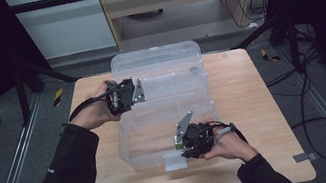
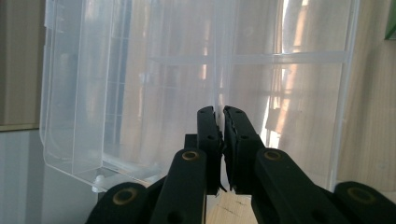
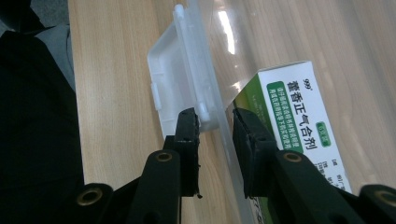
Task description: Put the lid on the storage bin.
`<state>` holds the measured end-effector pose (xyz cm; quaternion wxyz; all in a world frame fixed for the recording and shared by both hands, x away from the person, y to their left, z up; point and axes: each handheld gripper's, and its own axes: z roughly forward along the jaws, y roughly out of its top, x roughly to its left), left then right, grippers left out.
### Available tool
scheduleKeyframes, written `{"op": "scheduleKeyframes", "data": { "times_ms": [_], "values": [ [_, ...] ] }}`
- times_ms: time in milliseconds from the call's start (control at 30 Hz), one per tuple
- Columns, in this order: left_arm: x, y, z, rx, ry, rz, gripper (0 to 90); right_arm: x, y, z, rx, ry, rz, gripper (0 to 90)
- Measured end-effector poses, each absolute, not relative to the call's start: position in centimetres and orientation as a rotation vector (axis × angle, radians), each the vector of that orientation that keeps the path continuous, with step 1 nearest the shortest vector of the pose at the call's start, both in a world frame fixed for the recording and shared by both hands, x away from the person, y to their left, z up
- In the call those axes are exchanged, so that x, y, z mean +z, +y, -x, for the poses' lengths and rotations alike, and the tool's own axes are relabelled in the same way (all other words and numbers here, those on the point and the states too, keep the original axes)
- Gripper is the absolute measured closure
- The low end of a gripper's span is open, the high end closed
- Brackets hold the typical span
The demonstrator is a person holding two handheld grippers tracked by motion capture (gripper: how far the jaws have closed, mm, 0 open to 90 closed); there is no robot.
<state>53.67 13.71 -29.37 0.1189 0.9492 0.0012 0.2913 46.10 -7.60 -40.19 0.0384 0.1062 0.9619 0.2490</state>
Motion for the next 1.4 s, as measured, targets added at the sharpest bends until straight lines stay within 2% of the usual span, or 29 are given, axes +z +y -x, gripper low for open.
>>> {"op": "scheduleKeyframes", "data": {
  "times_ms": [733, 1400],
  "values": [
    [-29.8, 13.9, -50.0, 0.907, -0.005, -2.769, 85.2, -40.2, -7.7, -46.0, 0.773, 2.944, -0.324, 71.7],
    [-30.7, 14.2, -47.2, 0.897, -0.005, -2.765, 84.9, -40.3, -7.8, -46.0, 0.785, 2.943, -0.323, 71.7]
  ]
}}
